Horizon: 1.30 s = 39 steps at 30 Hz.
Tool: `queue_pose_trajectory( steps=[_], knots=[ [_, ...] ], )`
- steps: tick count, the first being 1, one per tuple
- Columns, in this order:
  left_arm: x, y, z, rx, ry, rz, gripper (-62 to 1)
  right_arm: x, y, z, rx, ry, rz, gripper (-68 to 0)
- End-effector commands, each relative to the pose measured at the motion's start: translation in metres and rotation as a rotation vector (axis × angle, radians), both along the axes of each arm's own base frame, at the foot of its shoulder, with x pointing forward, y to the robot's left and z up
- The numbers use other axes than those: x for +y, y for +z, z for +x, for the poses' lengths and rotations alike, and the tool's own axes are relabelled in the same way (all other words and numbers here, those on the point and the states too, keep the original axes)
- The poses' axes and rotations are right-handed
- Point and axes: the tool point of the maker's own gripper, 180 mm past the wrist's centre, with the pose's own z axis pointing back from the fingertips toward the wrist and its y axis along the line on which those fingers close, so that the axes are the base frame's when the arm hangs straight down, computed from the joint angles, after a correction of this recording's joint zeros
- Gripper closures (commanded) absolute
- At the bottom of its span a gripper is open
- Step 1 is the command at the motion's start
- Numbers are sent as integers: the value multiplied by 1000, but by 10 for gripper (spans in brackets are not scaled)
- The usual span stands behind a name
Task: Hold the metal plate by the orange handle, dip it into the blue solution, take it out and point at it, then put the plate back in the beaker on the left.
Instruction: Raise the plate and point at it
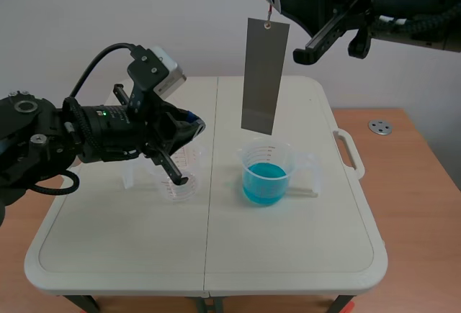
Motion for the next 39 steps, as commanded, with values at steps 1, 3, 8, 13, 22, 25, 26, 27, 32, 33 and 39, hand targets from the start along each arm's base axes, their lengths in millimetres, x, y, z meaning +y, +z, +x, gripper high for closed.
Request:
queue_pose_trajectory(
  steps=[1, 3, 8, 13, 22, 25, 26, 27, 32, 33, 39],
  knots=[
    [-1, 11, 3, -31, 4, -25, -16, 2, 14, -2, -40, 15, 16, -15],
    [4, 7, -1, -29, 5, -22, -16, 2, 14, -2, -40, 15, 17, -15],
    [38, -4, -3, -45, 100, 19, -16, 2, 14, -2, -40, 15, 16, -15],
    [86, -4, -11, -86, 218, 50, -16, 2, 14, -2, -40, 15, 16, -15],
    [190, -7, -55, -64, 416, 173, -16, 2, 17, -2, -48, 17, 19, -15],
    [221, -18, -77, -13, 470, 229, -16, 3, 23, 0, -64, 20, 25, -15],
    [228, -23, -86, 8, 480, 248, -16, 3, 25, 0, -69, 23, 29, -15],
    [236, -27, -94, 27, 495, 266, -16, 3, 27, 0, -76, 23, 29, -15],
    [248, -60, -150, 173, 505, 324, -16, 10, 36, 1, -103, 47, 25, -15],
    [248, -66, -162, 206, 501, 330, -16, 14, 37, 0, -107, 59, 22, -15],
    [243, -95, -228, 376, 509, 339, -16, 34, 49, 1, -132, 92, 25, -15]
  ],
)
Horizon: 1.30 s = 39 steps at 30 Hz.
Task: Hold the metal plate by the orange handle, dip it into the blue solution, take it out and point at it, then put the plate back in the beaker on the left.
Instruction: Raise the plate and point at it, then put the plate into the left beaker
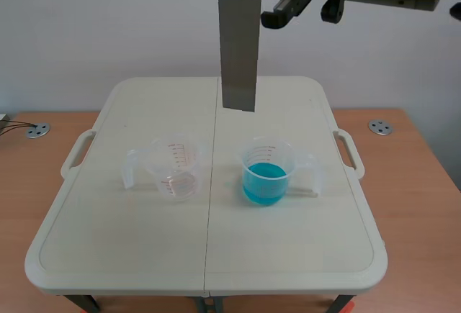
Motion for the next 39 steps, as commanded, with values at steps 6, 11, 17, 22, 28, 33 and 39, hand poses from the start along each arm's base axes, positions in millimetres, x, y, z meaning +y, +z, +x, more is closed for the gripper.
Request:
queue_pose_trajectory(
  steps=[6, 11, 17, 22, 28, 33, 39],
  knots=[
    [-14, -13, -44, 80, 60, -53, -16, 25, 28, 0, -59, 53, 51, -15],
    [-22, -19, -61, 111, 87, -70, -16, 43, 23, 1, -26, 95, 64, -15],
    [-33, -27, -75, 156, 70, -87, -16, 62, 12, 8, 26, 128, 75, -15],
    [-44, -31, -85, 182, 15, -81, -16, 76, 4, 17, 60, 143, 76, -15],
    [-48, -37, -96, 220, -49, -42, -16, 87, -4, 21, 77, 158, 77, -15],
    [-52, -40, -104, 256, -55, -43, -16, 97, -14, 21, 83, 167, 55, -15],
    [-59, -44, -116, 294, -65, -52, -16, 106, -19, 20, 104, 176, 58, -15]
  ],
)
